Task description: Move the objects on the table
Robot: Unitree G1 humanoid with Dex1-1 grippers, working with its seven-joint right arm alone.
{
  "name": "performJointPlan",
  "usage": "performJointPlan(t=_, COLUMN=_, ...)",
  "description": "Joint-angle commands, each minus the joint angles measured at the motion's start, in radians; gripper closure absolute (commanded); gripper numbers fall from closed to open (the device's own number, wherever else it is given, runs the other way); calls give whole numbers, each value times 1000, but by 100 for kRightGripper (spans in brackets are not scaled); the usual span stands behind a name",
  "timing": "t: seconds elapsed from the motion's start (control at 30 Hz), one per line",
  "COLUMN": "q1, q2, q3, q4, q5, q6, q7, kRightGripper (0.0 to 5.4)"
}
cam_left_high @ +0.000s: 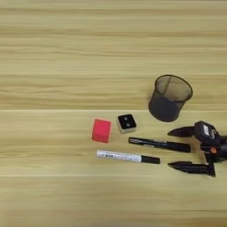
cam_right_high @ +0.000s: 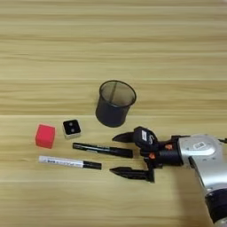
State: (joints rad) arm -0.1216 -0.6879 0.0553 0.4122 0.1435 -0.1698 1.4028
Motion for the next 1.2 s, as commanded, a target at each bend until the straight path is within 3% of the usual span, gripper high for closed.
performJointPlan(t=0.03, q1=-69, q2=-24, q3=-15, q4=-15, q5=-5, q6=-28, q7=-45, kRightGripper=142)
performJointPlan(t=0.7, q1=-100, q2=-12, q3=-31, q4=-6, q5=18, q6=-46, q7=-63, kRightGripper=430)
performJointPlan(t=1.2, q1=-100, q2=-8, q3=-42, q4=-46, q5=50, q6=-30, q7=-40, kRightGripper=435)
